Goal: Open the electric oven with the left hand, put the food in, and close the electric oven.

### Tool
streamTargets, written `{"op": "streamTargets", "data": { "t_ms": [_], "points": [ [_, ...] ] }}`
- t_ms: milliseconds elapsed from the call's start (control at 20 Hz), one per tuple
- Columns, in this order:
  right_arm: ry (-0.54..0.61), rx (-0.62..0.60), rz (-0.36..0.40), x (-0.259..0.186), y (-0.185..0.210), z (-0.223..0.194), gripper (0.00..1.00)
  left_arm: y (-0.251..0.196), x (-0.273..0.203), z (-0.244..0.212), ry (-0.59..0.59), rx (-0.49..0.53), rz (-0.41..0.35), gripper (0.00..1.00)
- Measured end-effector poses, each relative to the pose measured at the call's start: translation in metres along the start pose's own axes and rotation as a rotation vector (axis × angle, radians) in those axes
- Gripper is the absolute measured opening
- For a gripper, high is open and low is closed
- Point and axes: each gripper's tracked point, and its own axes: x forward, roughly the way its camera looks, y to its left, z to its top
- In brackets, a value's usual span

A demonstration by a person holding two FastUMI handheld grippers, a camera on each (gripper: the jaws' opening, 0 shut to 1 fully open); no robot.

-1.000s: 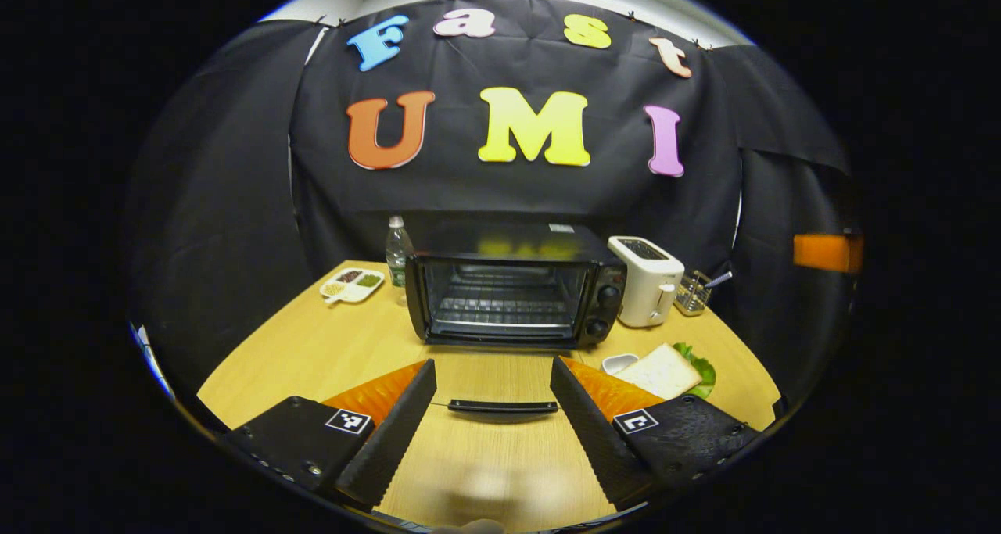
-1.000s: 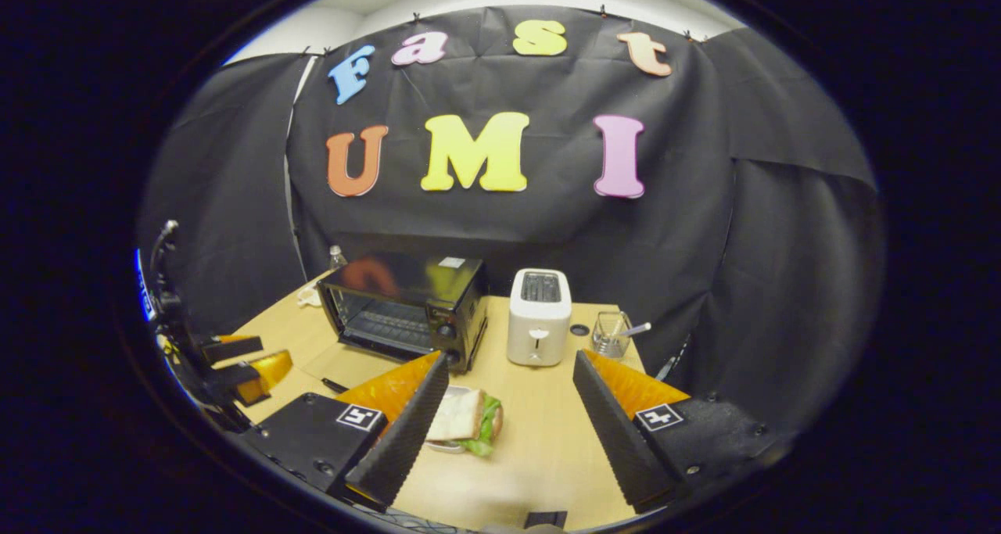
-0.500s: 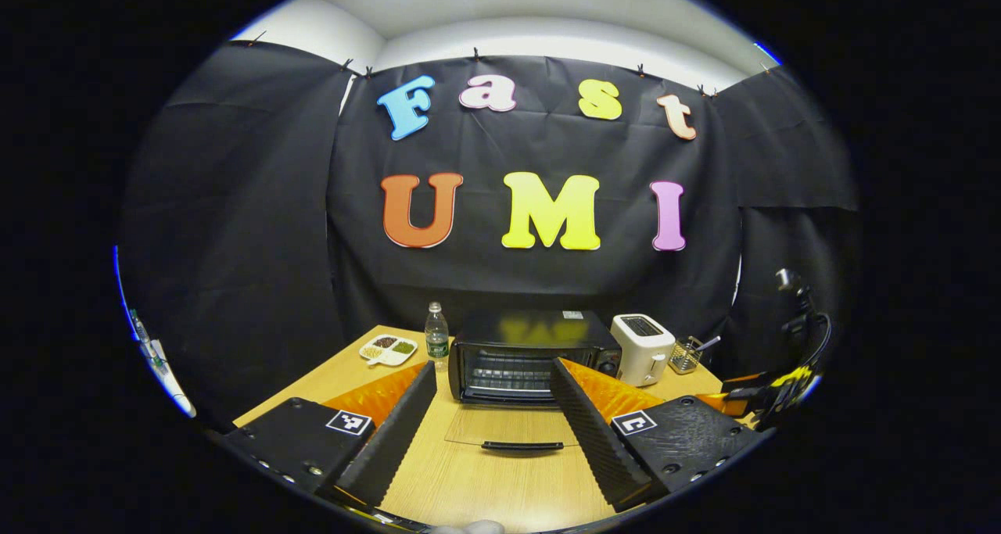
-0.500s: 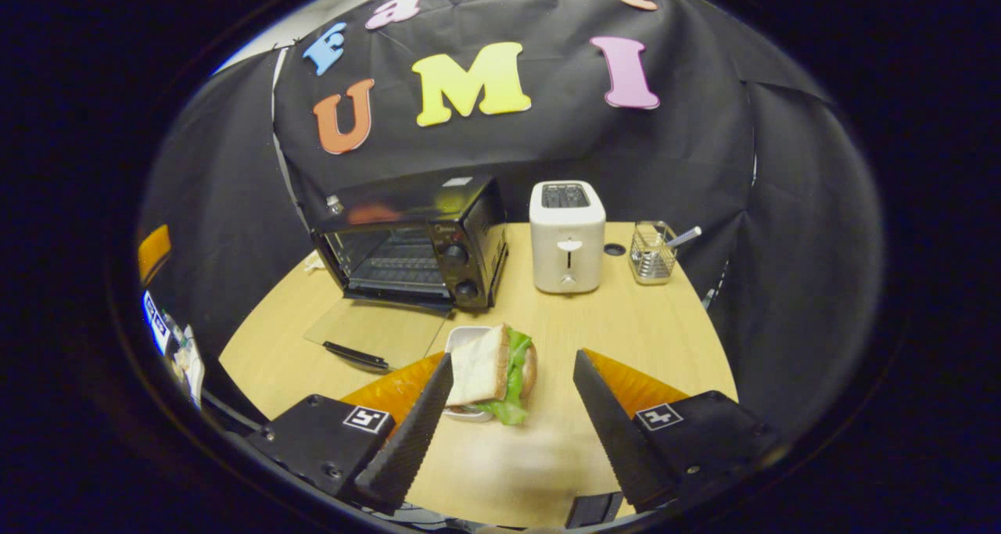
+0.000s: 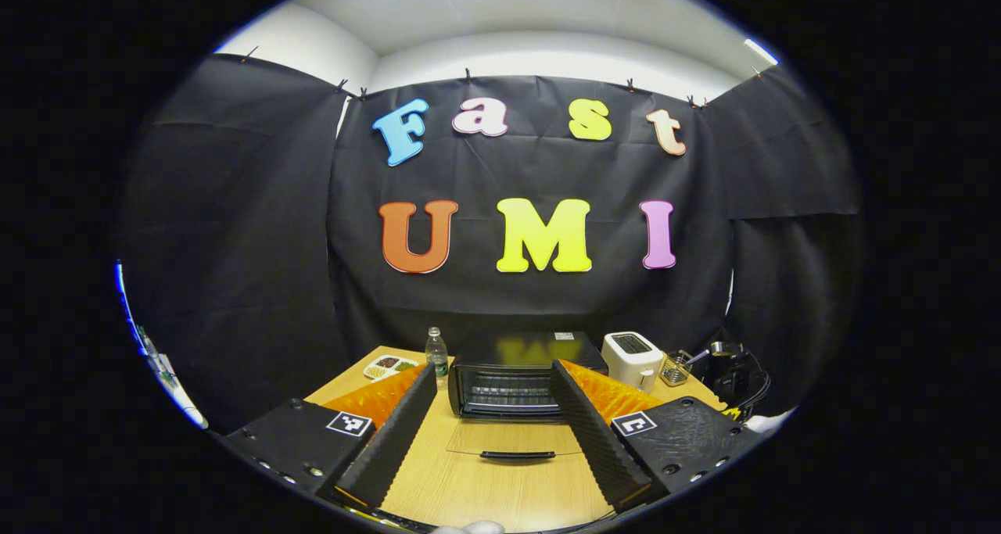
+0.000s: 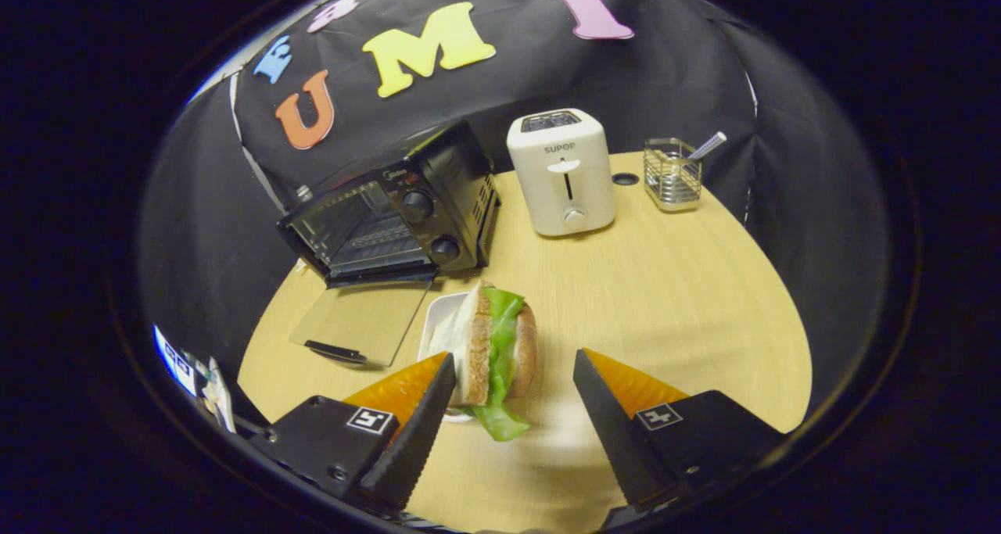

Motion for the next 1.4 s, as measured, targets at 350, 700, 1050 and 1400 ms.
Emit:
{"op": "streamTargets", "data": {
  "t_ms": [350,700,1050,1400],
  "points": [
    [0.05,0.118,0.132,0.018,0.011,0.0,0.7,0.0,0.001,0.0,0.025,0.022,0.037,0.95],
    [0.067,0.242,0.225,0.014,0.017,0.006,0.42,-0.005,0.003,-0.008,0.051,0.056,0.091,0.96],
    [-0.037,0.262,0.251,-0.021,0.048,0.042,0.37,0.007,-0.003,-0.016,0.05,0.045,0.107,0.96],
    [-0.26,0.352,0.282,-0.083,0.124,0.079,0.37,0.028,-0.012,-0.025,0.06,0.05,0.047,0.96]
  ]
}}
